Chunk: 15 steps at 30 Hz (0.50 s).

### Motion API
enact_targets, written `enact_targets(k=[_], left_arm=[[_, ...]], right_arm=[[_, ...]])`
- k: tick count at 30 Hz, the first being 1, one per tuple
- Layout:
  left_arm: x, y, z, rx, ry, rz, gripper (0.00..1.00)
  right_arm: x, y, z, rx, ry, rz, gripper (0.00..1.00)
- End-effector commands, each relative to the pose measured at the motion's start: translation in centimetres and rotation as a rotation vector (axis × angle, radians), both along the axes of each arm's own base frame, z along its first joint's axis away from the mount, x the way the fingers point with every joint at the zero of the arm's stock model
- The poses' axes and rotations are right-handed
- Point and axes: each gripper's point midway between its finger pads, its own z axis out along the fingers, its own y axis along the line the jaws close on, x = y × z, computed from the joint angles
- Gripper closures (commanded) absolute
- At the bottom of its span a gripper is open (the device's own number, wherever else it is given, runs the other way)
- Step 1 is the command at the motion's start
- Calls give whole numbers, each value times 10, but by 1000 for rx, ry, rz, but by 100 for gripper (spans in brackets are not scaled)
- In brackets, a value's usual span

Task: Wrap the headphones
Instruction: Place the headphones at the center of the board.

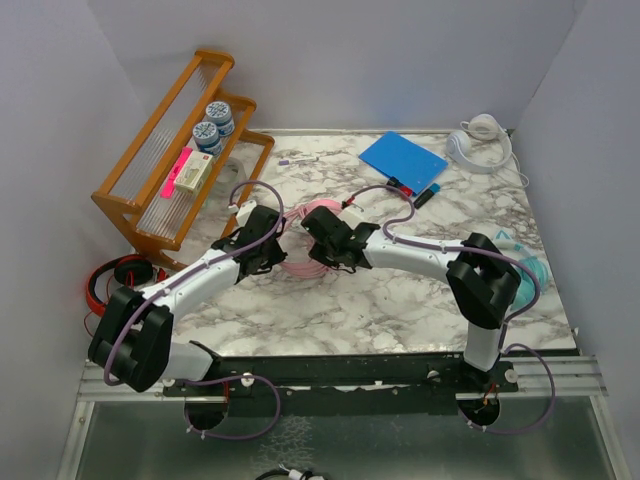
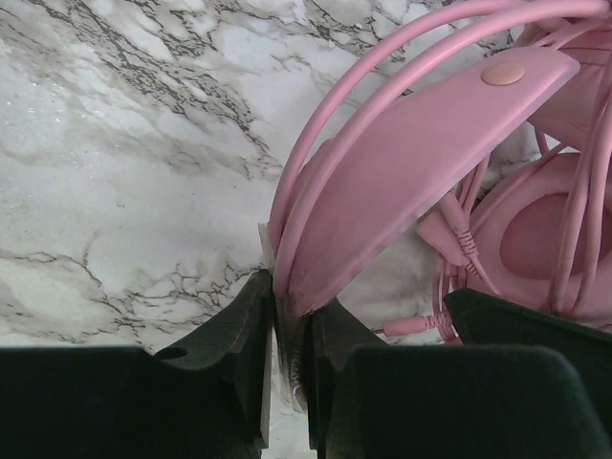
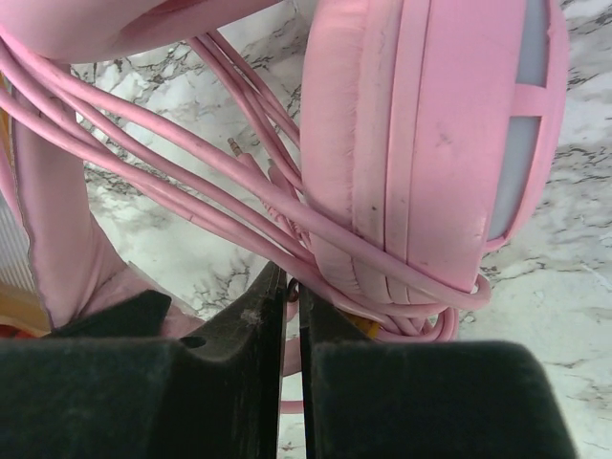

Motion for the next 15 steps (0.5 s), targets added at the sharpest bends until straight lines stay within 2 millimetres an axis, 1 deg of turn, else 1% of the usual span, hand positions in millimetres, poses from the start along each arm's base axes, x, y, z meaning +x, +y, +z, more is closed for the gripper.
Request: enact_targets(k=[1,5,7,9,12,15], left_arm=[[8,-31,17,-136,-50,-81,91],[9,-29,14,-118,-52,-82,91],[9,-30,13,-121,-50,-91,91],[8,-33,11,-130,-44,-106,91],[6,-36,8,-143,-32,-118,92],[4,-36,6,-140,-26,-117,91]], right_arm=[[2,-9,-10,-91,-25,24,88],[3,3,9,-28,-87,100,87],[3,7,19,14,-110,109,85],[3,12,27,59,-136,120,85],[3,19,35,113,-162,139,85],[4,26,39,132,-166,157,82]])
